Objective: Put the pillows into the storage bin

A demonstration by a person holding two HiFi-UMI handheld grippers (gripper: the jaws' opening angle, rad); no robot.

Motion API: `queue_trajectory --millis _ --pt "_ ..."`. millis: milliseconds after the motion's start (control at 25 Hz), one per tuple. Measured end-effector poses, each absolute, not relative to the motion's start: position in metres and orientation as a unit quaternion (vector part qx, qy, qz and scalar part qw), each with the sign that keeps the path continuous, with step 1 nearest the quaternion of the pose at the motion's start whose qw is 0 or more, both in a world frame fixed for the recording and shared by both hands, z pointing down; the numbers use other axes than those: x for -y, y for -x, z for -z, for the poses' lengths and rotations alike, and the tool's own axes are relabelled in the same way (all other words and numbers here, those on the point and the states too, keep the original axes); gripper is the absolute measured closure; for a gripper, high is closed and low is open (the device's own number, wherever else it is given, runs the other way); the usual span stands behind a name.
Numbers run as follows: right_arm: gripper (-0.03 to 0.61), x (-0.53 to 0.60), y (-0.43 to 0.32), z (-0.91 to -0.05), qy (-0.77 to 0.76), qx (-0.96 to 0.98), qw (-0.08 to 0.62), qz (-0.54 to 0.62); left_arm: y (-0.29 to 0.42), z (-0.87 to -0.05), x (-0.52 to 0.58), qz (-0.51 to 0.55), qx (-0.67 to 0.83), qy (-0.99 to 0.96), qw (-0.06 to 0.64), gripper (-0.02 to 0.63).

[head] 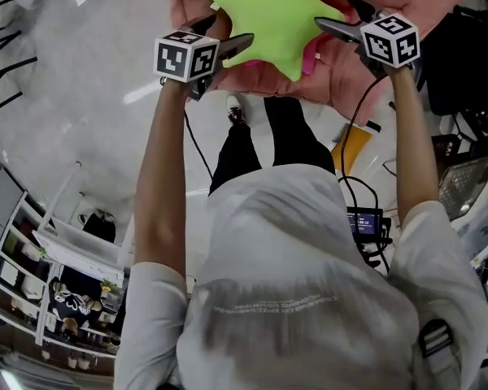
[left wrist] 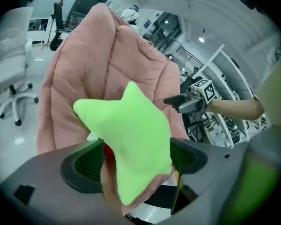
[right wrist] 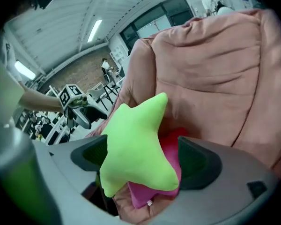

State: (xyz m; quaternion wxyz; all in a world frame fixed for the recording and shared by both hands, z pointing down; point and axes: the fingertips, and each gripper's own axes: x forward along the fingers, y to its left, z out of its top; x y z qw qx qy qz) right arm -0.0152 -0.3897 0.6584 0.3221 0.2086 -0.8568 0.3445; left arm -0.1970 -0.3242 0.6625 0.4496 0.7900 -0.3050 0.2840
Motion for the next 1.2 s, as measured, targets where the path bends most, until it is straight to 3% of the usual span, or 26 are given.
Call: queue_trajectory --millis 480,760,960,1200 --pt "0.110 0.395 0.055 -0.698 -0.170 0.843 0.282 -0.426 0.203 -0.711 0.317 -0.256 0.312 -0.750 0.524 0.097" --pt "0.112 0.374 0.061 -0.704 -0.071 0.818 0.270 -0.502 0.183 -0.712 0.303 -0.224 0.230 -0.763 0.561 0.101" --pt "0.112 0.349 0.071 -0.701 0.023 0.812 0.315 -0.491 0.172 -0.712 0.283 -0.274 0.163 -0.779 0.540 0.106" --pt "0.117 0.346 0.074 -0.687 -0.003 0.816 0.312 -0.486 0.179 -0.693 0.293 -0.243 0.206 -0.810 0.492 0.114"
